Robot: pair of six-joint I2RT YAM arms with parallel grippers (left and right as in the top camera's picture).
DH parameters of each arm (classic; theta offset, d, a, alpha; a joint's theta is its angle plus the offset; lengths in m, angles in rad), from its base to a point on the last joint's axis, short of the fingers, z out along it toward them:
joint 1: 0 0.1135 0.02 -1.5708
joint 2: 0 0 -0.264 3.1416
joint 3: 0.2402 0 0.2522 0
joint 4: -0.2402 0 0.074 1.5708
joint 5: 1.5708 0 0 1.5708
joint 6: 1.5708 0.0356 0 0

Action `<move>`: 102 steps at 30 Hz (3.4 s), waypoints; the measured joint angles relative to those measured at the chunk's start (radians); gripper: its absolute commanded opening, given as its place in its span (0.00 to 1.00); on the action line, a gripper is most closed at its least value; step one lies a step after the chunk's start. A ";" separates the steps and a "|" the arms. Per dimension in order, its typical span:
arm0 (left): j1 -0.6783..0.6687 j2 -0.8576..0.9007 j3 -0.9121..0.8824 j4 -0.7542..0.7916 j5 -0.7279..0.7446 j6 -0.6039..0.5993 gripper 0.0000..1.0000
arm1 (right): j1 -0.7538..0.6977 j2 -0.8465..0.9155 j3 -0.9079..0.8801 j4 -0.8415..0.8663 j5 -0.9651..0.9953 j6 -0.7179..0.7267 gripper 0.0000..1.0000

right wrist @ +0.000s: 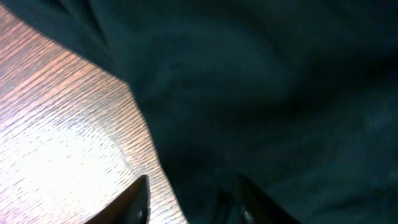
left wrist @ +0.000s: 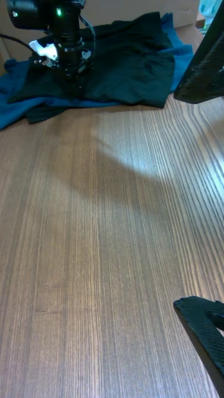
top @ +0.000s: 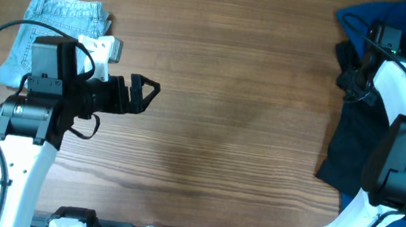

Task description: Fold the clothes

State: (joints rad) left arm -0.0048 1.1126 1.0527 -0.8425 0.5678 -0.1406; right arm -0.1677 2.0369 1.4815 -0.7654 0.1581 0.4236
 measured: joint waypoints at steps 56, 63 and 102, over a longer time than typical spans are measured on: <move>0.000 0.000 0.000 -0.003 0.000 0.000 1.00 | 0.069 -0.074 0.004 -0.268 -1.717 0.112 0.04; 0.000 0.000 0.000 -0.003 0.000 0.000 1.00 | 0.069 -0.074 0.004 -0.240 -1.717 0.265 0.04; 0.000 0.000 0.001 0.038 0.000 -0.023 1.00 | -0.378 0.103 0.179 0.436 -0.315 -0.137 0.53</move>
State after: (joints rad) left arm -0.0048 1.1122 1.0534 -0.8043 0.5678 -0.1631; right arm -0.5457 2.1403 1.6604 -0.3290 -0.1566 0.2863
